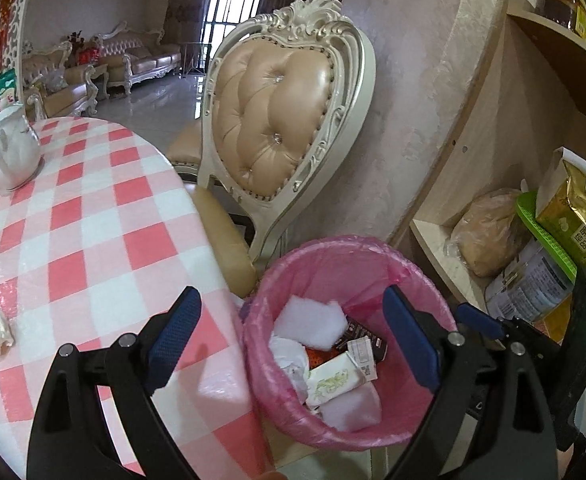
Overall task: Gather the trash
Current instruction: 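Move both tools back over the remaining table trash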
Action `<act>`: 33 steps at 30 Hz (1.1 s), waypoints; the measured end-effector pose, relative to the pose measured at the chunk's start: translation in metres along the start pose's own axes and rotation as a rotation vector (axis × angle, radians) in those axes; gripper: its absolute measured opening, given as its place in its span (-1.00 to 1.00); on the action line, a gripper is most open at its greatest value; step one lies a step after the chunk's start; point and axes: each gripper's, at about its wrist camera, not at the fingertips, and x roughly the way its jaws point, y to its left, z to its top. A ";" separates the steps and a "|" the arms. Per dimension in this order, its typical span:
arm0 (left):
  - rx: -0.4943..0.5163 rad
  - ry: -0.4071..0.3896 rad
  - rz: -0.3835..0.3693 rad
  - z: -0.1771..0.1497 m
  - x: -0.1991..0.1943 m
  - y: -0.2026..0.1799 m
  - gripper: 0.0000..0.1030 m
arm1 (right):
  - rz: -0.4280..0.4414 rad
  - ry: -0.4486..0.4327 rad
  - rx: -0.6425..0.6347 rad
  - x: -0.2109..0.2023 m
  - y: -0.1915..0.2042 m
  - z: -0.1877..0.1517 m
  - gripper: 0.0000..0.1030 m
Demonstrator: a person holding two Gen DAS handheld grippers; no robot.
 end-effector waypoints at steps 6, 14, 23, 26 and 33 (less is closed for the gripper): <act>-0.016 -0.022 0.014 -0.003 -0.016 0.014 0.73 | 0.005 -0.014 -0.015 -0.006 0.013 0.002 0.23; -0.050 -0.063 0.048 -0.008 -0.047 0.047 0.73 | 0.029 -0.043 -0.048 -0.015 0.043 0.007 0.52; -0.091 -0.107 0.100 -0.015 -0.084 0.098 0.73 | 0.063 -0.076 -0.079 -0.025 0.085 0.014 0.65; -0.110 -0.121 0.120 -0.018 -0.098 0.119 0.73 | 0.072 -0.082 -0.088 -0.027 0.100 0.016 0.65; -0.134 -0.140 0.185 -0.029 -0.126 0.167 0.73 | 0.114 -0.089 -0.133 -0.025 0.151 0.019 0.65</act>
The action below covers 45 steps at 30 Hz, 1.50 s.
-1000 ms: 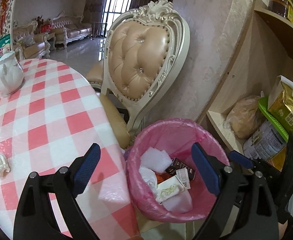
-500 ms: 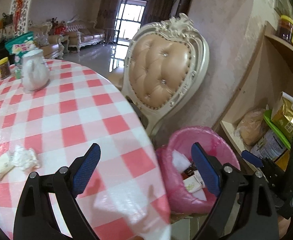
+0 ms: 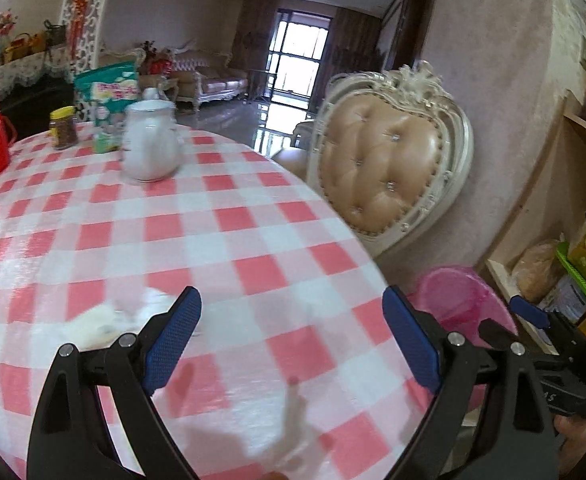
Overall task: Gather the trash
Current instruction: 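Move both tools back over the remaining table trash, then grasp cream paper packet with left tool while right tool grasps crumpled tissue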
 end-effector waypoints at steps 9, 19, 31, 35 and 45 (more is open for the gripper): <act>-0.022 -0.006 0.080 -0.004 -0.013 0.073 0.73 | 0.066 -0.014 -0.039 0.017 0.066 0.010 0.65; 0.001 0.015 0.127 -0.008 -0.015 0.140 0.73 | 0.148 0.003 -0.104 0.048 0.146 0.021 0.65; 0.035 0.095 0.116 -0.025 0.001 0.192 0.46 | 0.163 0.039 -0.113 0.094 0.185 0.032 0.65; 0.065 0.117 0.113 -0.029 0.007 0.192 0.46 | 0.184 0.048 -0.106 0.111 0.194 0.037 0.65; 0.116 0.202 0.127 -0.041 0.036 0.185 0.31 | 0.184 0.054 -0.085 0.130 0.195 0.039 0.65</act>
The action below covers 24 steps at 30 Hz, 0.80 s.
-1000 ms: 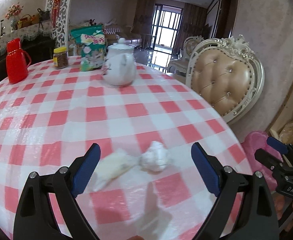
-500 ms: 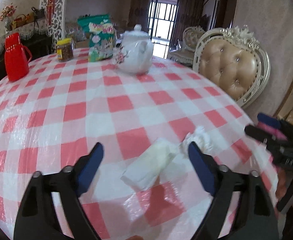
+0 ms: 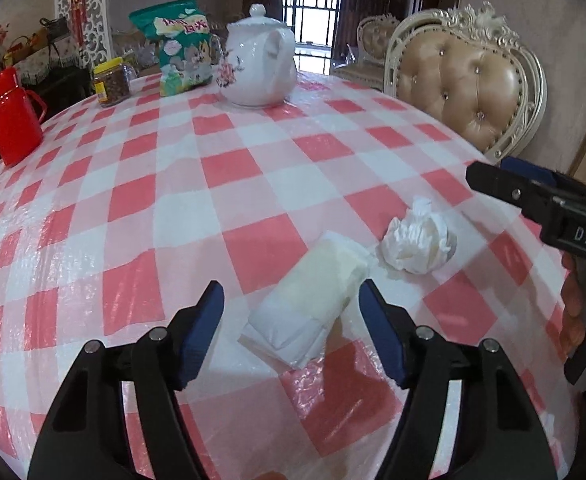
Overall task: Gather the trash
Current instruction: 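Grasp cream paper packet with left tool while right tool grasps crumpled tissue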
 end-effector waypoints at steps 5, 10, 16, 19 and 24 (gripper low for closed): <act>0.025 0.037 0.015 -0.002 0.012 -0.005 0.21 | -0.008 0.000 -0.023 0.004 0.004 -0.001 0.65; 0.019 0.048 0.014 -0.003 0.014 -0.005 -0.07 | -0.016 -0.014 -0.054 0.003 0.012 -0.002 0.65; -0.031 0.047 0.013 -0.002 0.014 0.004 -0.22 | 0.012 0.010 -0.089 0.006 0.021 -0.006 0.65; -0.071 0.042 0.022 -0.002 0.013 0.012 -0.24 | 0.026 0.031 -0.114 0.009 0.029 -0.009 0.65; -0.126 0.024 0.038 -0.001 0.007 0.026 -0.24 | 0.033 0.071 -0.154 0.016 0.040 -0.013 0.64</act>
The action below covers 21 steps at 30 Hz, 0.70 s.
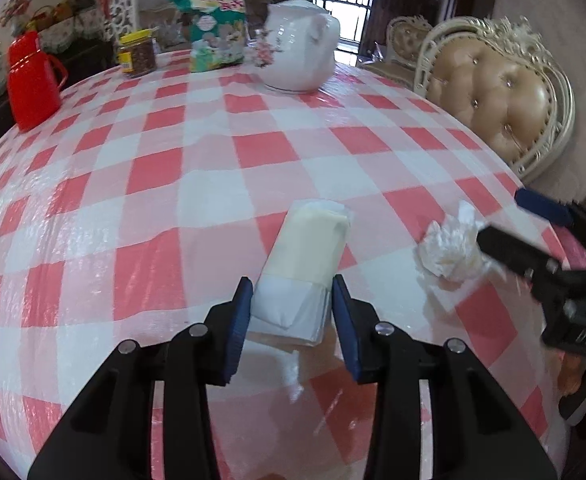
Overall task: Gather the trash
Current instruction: 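Grasp cream paper packet with left tool while right tool grasps crumpled tissue, then carry paper packet and tissue to the pink bin and open both tools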
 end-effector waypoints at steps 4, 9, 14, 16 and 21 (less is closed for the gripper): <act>-0.029 -0.022 -0.004 0.002 -0.006 0.006 -0.24 | 0.021 0.032 -0.003 0.008 0.005 -0.001 0.45; -0.048 -0.039 -0.011 0.005 -0.012 0.008 -0.24 | 0.029 0.076 -0.005 0.018 0.007 -0.005 0.20; -0.061 -0.057 -0.014 0.008 -0.017 0.008 -0.24 | 0.037 0.110 -0.011 0.024 0.007 -0.009 -0.13; -0.063 -0.062 -0.014 0.009 -0.019 0.008 -0.24 | 0.039 0.112 -0.017 0.024 0.008 -0.009 -0.18; -0.059 -0.084 -0.018 0.013 -0.027 0.003 -0.24 | 0.049 0.097 -0.014 0.016 0.006 -0.008 -0.26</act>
